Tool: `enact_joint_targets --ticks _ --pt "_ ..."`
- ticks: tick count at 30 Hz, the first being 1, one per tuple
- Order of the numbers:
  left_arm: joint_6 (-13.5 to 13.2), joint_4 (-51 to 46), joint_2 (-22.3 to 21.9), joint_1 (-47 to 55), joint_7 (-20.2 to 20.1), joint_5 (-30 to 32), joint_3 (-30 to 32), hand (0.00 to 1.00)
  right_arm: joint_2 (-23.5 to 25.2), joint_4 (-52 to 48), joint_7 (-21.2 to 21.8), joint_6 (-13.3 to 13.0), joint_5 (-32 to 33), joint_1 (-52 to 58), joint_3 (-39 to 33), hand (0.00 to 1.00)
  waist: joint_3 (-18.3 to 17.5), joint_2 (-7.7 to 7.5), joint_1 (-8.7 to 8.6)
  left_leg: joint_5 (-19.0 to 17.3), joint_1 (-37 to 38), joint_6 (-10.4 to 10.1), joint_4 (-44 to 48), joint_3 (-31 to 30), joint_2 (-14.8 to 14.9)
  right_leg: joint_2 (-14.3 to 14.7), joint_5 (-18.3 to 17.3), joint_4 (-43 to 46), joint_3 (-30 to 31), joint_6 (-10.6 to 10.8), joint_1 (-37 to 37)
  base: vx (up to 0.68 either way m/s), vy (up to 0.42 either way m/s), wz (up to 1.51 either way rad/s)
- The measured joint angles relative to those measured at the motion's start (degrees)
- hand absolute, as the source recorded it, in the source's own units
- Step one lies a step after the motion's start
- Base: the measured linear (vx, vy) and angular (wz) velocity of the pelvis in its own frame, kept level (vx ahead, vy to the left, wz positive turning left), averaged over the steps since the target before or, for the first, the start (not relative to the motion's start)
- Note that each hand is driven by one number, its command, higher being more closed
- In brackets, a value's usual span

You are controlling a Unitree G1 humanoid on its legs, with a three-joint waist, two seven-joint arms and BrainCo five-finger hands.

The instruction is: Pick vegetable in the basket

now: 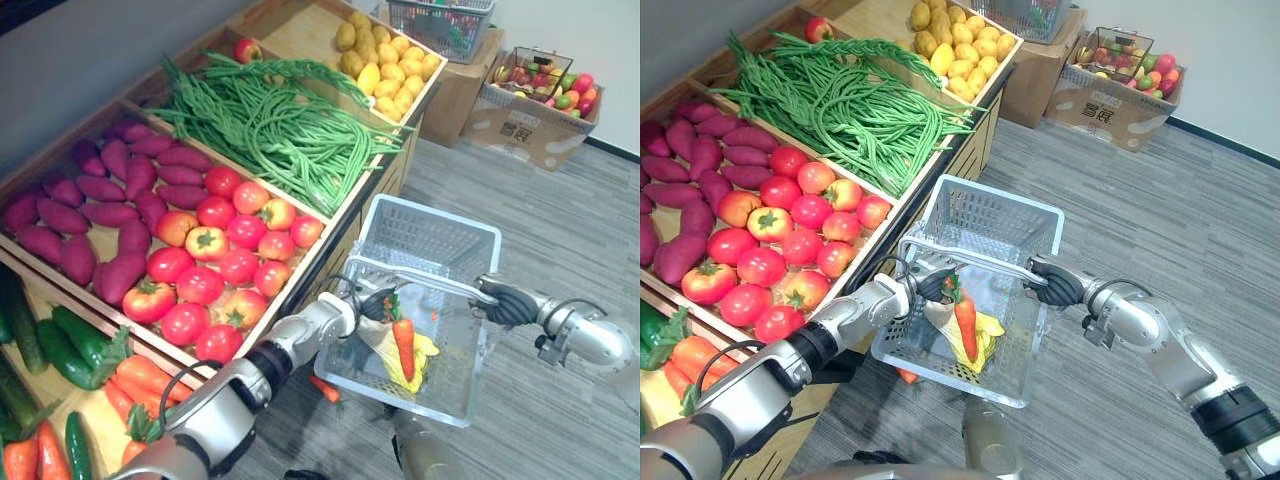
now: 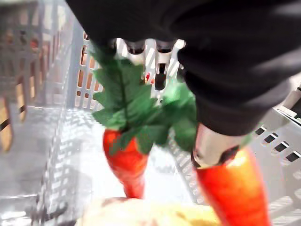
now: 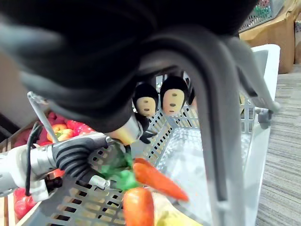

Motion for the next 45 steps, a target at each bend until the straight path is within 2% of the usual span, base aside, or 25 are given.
enact_joint_targets --ticks 7,10,13,17,20,24,25,28,30,32,33,35,36,37,38,40,42,45 --pt "-0.09 -0.32 -0.61 -0.13 -0.73 -0.05 -0.41 0.00 0.08 -0.17 0.02 0.00 0.20 2.12 -0.87 1.00 0.30 0.01 -0.04 -0.02 -0.79 0.04 0.17 -0.84 0.12 -0.23 0.01 -0.14 -0.63 0.01 -0.14 0.00 0.005 0.05" --pt "-0.20 -6.36 0.13 -0.16 -1.33 -0.55 -2.87 0.00 1.15 0.23 0.00 0.01 -0.11 4.36 -4.11 1.00 1.08 0.04 -0.04 -0.14 -1.68 0.28 0.34 -2.26 0.13 -0.65 0.01 -0.13 -1.65 0.02 0.04 -0.01 0.007 0.17" --pt "-1.62 -15.69 0.17 -0.15 -2.46 -1.37 -6.35 0.00 4.67 3.82 -0.03 0.56 -3.23 5.00 -8.28 1.00 1.17 0.01 0.41 -0.14 -2.17 0.29 0.36 -3.75 -0.07 -1.24 0.02 0.35 -3.09 0.05 0.46 -0.02 0.014 0.26" --pt "-4.74 -27.62 0.24 0.01 -4.64 -5.79 -10.97 0.00 11.03 8.65 -0.53 3.01 -7.73 5.24 -14.77 1.00 1.15 0.03 0.76 -0.20 -2.88 0.43 0.16 -6.03 -0.60 -2.32 -0.01 0.60 -5.46 0.07 1.31 -0.04 0.034 0.28" --pt "-6.95 -35.11 0.87 0.32 -6.47 -9.39 -13.68 0.00 16.18 12.30 -3.76 5.17 -10.22 5.18 -20.31 1.00 1.13 0.07 1.71 -0.23 -4.03 0.83 0.33 -7.95 -0.94 -3.27 -0.03 0.73 -7.21 0.09 1.59 -0.06 0.030 0.33" --pt "-8.57 -44.52 5.64 1.68 -8.86 -14.76 -15.97 0.00 21.32 16.17 -8.89 8.79 -12.34 4.41 -26.28 1.00 0.97 0.34 2.40 -0.14 -5.90 1.60 1.52 -11.80 -0.59 -4.32 -0.05 1.14 -10.75 0.07 2.74 -0.06 0.014 0.43" --pt "-8.64 -47.09 7.36 2.70 -9.36 -15.92 -15.94 0.00 22.69 17.82 -9.58 9.18 -12.35 4.26 -28.36 1.00 0.93 0.40 3.16 -0.28 -6.29 1.79 1.92 -13.04 -0.43 -4.54 -0.30 1.64 -11.93 0.11 3.11 -0.06 0.012 0.42" --pt "-8.89 -53.07 11.22 5.62 -10.09 -17.24 -15.78 0.00 25.12 21.87 -12.06 9.92 -12.35 4.39 -33.35 1.00 0.70 0.73 3.57 -0.35 -7.76 2.26 2.02 -16.43 -1.03 -5.94 -1.54 3.20 -15.51 -0.05 3.89 -0.07 0.020 0.63" --pt "-9.31 -55.59 13.53 8.21 -10.22 -18.70 -14.81 0.00 25.94 24.03 -13.62 10.55 -12.34 5.30 -36.34 1.00 0.08 1.19 4.78 -0.03 -8.74 2.82 1.66 -18.48 -1.89 -7.02 -2.30 3.97 -17.53 -0.07 4.25 -0.04 0.029 0.66" --pt "-9.30 -58.25 15.27 13.29 -10.08 -18.86 -9.11 0.00 28.05 27.38 -14.86 11.14 -12.30 6.90 -41.74 1.00 -1.49 2.04 5.68 0.90 -10.91 3.90 0.43 -22.59 -3.72 -8.93 -2.76 3.96 -21.54 -0.02 5.24 -0.03 0.034 0.79" --pt "-9.28 -58.66 15.41 14.42 -10.01 -18.86 -7.56 0.00 28.65 28.14 -15.27 11.18 -12.25 7.32 -42.66 1.00 -1.61 2.00 5.80 1.19 -11.00 3.96 -0.23 -23.30 -4.34 -9.41 -2.91 3.98 -22.36 0.02 5.61 -0.01 0.039 1.08" --pt "-8.71 -60.50 15.62 21.87 -8.55 -18.95 3.41 0.00 32.23 34.68 -16.64 11.26 -11.57 9.92 -48.53 1.00 -3.17 1.85 6.76 3.49 -12.15 5.15 -3.35 -28.81 -7.42 -11.79 -3.70 3.73 -28.45 0.07 8.04 0.02 0.033 1.22" --pt "-8.65 -60.85 15.54 23.87 -7.90 -18.97 6.43 0.00 32.98 36.51 -16.83 11.28 -11.20 10.08 -49.73 1.00 -3.31 1.75 7.04 4.11 -12.39 5.33 -4.13 -30.12 -8.18 -12.29 -3.82 3.73 -29.79 -0.05 8.59 0.02 0.024 1.15" --pt "-8.02 -61.25 15.10 28.05 -6.65 -19.06 12.81 0.00 34.72 40.25 -17.94 11.43 -10.30 10.53 -51.89 1.00 -4.16 1.41 7.38 5.49 -13.11 5.81 -6.15 -32.46 -9.97 -13.28 -3.99 3.37 -32.44 -0.16 9.22 0.01 0.018 0.91" --pt "-7.54 -61.25 14.58 30.18 -5.80 -19.07 16.27 0.00 35.59 42.15 -18.48 11.48 -9.81 10.97 -52.58 1.00 -4.59 1.11 7.45 6.31 -13.49 5.87 -7.48 -33.74 -11.05 -13.58 -4.04 2.59 -33.73 -0.10 9.72 0.03 0.002 1.14" --pt "-5.47 -61.26 11.20 37.48 -2.76 -19.14 27.98 0.00 39.01 50.26 -20.44 11.53 -8.89 11.90 -54.67 1.00 -5.15 0.43 8.31 9.26 -13.97 6.16 -11.99 -38.07 -14.22 -14.64 -4.07 -0.06 -37.95 -0.23 12.40 0.05 -0.009 1.07" --pt "-4.17 -61.25 7.18 42.18 -0.46 -19.16 34.84 0.00 40.40 57.03 -20.71 11.62 -8.80 11.46 -56.64 1.00 -5.51 -0.02 8.36 11.23 -14.17 6.23 -15.17 -41.36 -16.49 -15.27 -4.09 -1.64 -41.20 -0.25 14.08 0.06 -0.010 0.92" --pt "-2.85 -60.77 0.08 46.84 2.93 -19.17 44.39 0.00 42.16 64.85 -21.53 12.74 -7.78 11.18 -58.44 1.00 -6.03 -0.26 9.59 15.13 -14.35 7.29 -20.38 -44.64 -19.21 -15.90 -3.82 -2.58 -44.02 0.18 14.53 0.09 -0.008 0.69"
